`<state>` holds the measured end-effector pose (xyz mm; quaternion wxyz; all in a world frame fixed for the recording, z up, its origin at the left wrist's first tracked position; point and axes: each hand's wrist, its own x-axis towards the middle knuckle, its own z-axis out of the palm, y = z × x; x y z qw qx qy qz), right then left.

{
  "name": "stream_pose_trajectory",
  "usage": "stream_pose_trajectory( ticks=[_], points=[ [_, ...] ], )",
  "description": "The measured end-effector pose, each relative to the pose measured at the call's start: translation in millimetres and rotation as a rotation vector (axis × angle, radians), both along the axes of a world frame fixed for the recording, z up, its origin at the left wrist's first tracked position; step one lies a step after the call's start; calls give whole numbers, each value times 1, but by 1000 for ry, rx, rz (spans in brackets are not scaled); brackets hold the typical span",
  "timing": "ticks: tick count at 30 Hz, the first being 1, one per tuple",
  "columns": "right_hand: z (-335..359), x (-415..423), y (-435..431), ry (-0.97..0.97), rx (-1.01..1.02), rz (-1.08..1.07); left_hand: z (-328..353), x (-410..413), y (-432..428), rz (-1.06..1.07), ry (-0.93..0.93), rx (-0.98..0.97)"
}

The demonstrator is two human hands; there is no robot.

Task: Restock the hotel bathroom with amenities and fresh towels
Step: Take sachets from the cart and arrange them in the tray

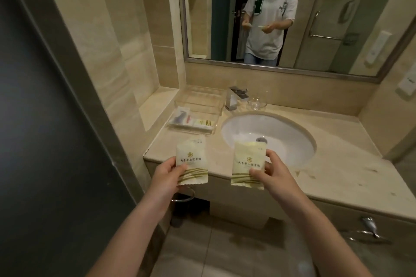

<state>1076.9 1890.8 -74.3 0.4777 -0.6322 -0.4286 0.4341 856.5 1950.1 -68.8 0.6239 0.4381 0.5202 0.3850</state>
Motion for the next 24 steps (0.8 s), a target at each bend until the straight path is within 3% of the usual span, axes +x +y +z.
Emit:
stream_pose_trajectory(
  ticks=[11, 24],
  points=[
    [-21, 28, 191, -9, -45, -76, -35, 28, 213, 8, 55, 23],
    [-79, 35, 363, -152, -228, -150, -106, 71, 408, -172, 440, -40]
  ],
)
